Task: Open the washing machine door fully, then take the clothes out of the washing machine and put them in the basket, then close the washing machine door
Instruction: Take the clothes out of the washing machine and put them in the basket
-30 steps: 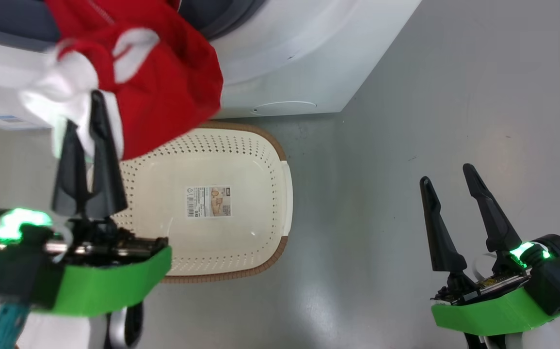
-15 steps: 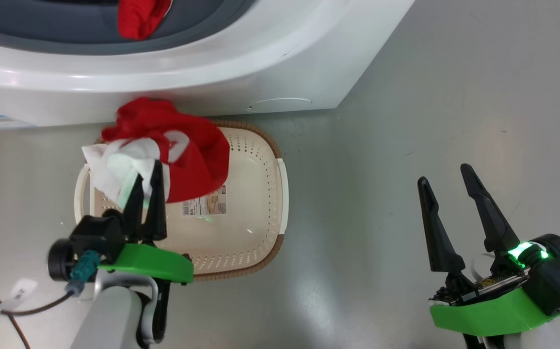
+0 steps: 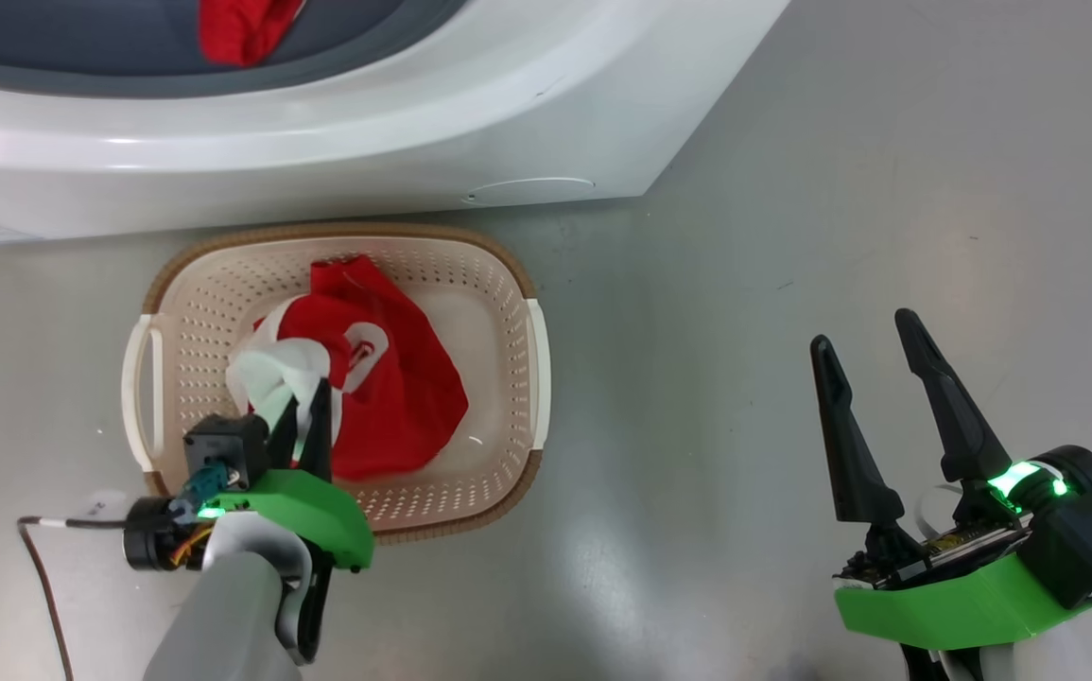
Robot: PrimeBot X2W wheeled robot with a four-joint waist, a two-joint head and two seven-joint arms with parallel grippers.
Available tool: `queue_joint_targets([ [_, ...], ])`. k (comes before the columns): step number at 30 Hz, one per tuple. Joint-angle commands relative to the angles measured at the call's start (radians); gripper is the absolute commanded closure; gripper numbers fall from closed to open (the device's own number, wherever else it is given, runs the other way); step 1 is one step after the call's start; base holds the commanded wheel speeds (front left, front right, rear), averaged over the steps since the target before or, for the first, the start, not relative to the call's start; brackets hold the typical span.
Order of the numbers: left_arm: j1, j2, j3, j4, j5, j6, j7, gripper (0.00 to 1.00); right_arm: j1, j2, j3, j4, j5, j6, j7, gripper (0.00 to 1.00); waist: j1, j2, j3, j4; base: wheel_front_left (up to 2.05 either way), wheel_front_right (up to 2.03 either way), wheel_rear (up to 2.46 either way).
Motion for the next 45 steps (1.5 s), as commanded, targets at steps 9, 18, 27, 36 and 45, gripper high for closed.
queue_joint_targets([
  [9, -0.068, 0.013, 0.006, 0.173, -0.066, -0.031, -0.009, 1.0, -0.01, -0.003, 0.03, -0.02, 0.005, 0.002, -0.005, 0.0, 0.0, 0.0, 0.005, -0.015, 0.0, 0.0, 0.0],
  [18, -0.092, 0.013, -0.025, 0.205, -0.108, -0.015, -0.009, 0.51, -0.011, -0.003, 0.028, -0.02, 0.005, 0.002, -0.005, 0.0, 0.0, 0.0, 0.007, -0.02, 0.0, 0.0, 0.0],
  [27, -0.102, 0.013, -0.005, 0.119, -0.097, 0.013, -0.009, 0.0, -0.01, -0.003, 0.026, -0.016, 0.005, 0.002, -0.005, 0.0, 0.0, 0.0, -0.009, -0.014, 0.0, 0.0, 0.0],
  [36, -0.04, 0.013, 0.084, -0.118, -0.047, 0.028, -0.009, 0.0, -0.004, -0.003, 0.028, -0.009, 0.003, 0.002, -0.005, 0.0, 0.0, 0.0, -0.06, -0.005, 0.0, 0.0, 0.0],
  [45, 0.091, 0.013, 0.11, -0.428, 0.023, 0.069, -0.009, 0.0, 0.015, -0.003, 0.033, 0.004, 0.003, 0.002, -0.005, 0.0, 0.0, 0.0, -0.145, 0.0, 0.0, 0.0, 0.0],
])
